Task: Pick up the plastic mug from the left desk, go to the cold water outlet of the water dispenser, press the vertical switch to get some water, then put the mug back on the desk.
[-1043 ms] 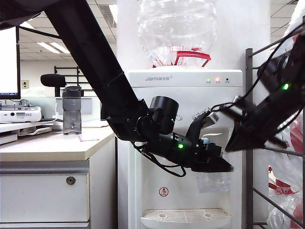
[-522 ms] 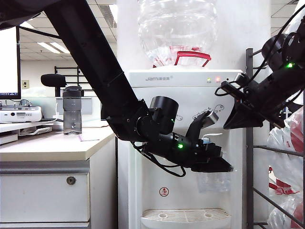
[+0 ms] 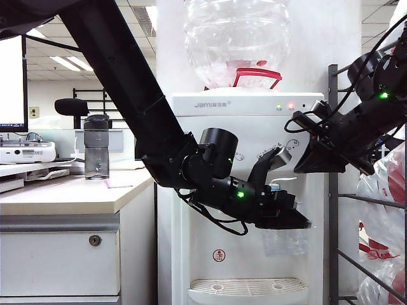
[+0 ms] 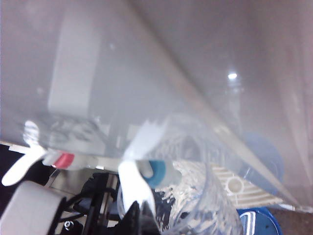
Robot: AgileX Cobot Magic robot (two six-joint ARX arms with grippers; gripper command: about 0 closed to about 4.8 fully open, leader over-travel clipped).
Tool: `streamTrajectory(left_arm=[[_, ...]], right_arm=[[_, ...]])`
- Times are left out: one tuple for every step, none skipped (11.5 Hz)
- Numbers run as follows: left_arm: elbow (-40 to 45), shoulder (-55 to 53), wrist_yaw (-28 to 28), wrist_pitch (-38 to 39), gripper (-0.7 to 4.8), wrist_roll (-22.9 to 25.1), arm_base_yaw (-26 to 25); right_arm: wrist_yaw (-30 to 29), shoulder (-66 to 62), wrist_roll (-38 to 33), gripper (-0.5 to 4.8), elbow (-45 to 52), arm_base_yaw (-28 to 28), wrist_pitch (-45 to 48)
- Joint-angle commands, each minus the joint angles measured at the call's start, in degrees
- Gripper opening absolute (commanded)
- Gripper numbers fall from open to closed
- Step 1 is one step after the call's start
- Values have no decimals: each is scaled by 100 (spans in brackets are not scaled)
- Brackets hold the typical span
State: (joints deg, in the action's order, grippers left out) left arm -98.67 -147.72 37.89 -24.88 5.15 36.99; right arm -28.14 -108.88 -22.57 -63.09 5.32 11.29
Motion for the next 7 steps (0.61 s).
streamTrajectory(left_arm=[[-11, 61, 28, -160, -6, 37, 13], [-11, 61, 28, -160, -6, 39, 13], [-11, 61, 28, -160, -6, 39, 13], [-11, 61, 28, -162, -6, 37, 13], [-11, 61, 28, -162, -6, 39, 13], [-11, 61, 28, -162, -6, 39, 13], [-11, 61, 28, -162, -6, 39, 13]], right_arm=[[-118, -52, -59, -5, -9, 15, 240], [-144, -94, -96, -5, -11, 15, 282], [-140, -120, -127, -5, -11, 17, 289], [-138, -155, -125, -5, -11, 20, 291], [-138, -186, -127, -5, -11, 24, 297], [-136, -229, -127, -5, -11, 55, 310], [-138, -297, -144, -5, -11, 92, 328]])
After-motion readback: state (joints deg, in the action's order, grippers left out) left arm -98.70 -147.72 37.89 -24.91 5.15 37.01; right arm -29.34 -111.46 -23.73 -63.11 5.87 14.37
